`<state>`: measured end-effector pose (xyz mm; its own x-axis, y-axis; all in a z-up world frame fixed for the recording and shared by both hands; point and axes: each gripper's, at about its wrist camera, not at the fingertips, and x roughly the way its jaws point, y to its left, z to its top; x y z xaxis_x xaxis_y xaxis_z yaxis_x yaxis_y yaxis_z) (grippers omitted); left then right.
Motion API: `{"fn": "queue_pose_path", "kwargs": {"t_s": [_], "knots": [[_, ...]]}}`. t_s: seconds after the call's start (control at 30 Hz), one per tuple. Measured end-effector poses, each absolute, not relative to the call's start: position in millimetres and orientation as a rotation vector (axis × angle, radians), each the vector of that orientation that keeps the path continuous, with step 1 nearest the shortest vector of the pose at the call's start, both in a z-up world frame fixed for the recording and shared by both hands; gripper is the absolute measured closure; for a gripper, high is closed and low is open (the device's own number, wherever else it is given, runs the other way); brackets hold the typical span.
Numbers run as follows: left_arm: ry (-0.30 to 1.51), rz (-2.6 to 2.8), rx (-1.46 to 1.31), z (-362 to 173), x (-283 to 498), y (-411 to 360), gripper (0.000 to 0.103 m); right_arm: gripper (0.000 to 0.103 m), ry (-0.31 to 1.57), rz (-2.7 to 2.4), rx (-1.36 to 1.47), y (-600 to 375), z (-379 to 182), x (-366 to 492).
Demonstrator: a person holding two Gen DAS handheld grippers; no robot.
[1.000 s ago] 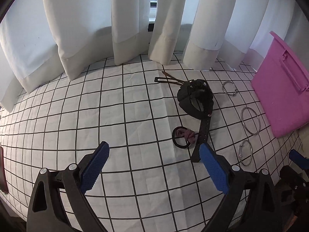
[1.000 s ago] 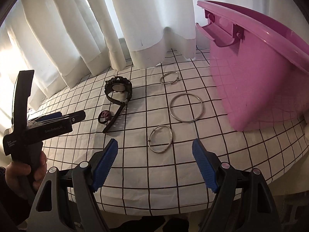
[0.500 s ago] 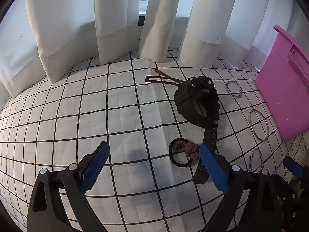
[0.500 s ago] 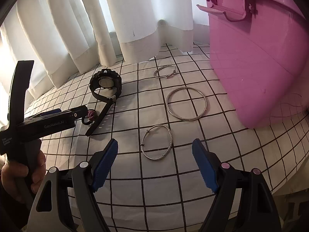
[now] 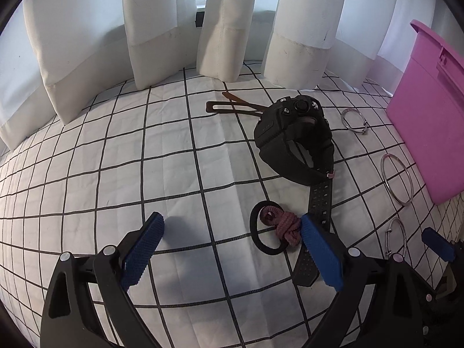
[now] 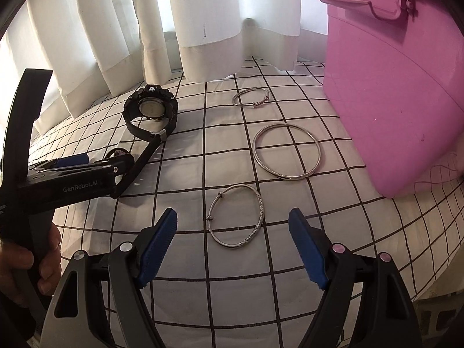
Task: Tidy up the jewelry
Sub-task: 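Close the left tool on the pink hair tie while the right tool grips the engraved silver bangle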
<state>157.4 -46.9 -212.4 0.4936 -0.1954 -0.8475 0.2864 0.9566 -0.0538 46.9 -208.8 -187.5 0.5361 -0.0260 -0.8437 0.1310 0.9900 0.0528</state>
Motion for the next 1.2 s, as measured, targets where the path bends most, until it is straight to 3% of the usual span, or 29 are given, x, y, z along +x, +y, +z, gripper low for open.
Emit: {"fn": "queue_pose_path", "kwargs": {"t_s": [0.5, 0.67, 0.83, 0.9, 1.0, 1.03, 1.13, 1.17, 1.2], "knots": [[0.973, -0.268, 0.152, -219, 160, -56, 0.005, 0.027, 1.034, -0.133, 0.042, -208, -201, 54], [0.962, -0.263, 0.151, -220, 160, -54, 0.005, 0.021, 0.998, -0.135, 0.033, -209, -204, 60], [0.962, -0.273, 0.147, -220, 161, -52, 0.009, 0.022, 0.978, -0.116, 0.027, -208, -204, 59], [0.949, -0.281, 0.149, -217, 153, -48, 0.016, 0.032, 0.968, -0.095, 0.021, -205, -202, 57], [0.936, -0.289, 0.152, -213, 147, -48, 0.032, 0.059, 0.958, -0.062, -0.002, -197, -200, 55], [0.934, -0.291, 0.154, -212, 145, -50, 0.035, 0.059, 0.959, -0.062, -0.001, -196, -200, 55], [0.924, -0.316, 0.164, -208, 140, -55, 0.059, 0.059, 0.96, -0.055, 0.022, -199, -199, 56], [0.92, -0.33, 0.168, -207, 138, -57, 0.074, 0.059, 0.96, -0.052, 0.024, -200, -200, 57], [0.917, -0.342, 0.173, -205, 135, -58, 0.083, 0.059, 0.961, -0.051, 0.026, -200, -199, 57]]}}
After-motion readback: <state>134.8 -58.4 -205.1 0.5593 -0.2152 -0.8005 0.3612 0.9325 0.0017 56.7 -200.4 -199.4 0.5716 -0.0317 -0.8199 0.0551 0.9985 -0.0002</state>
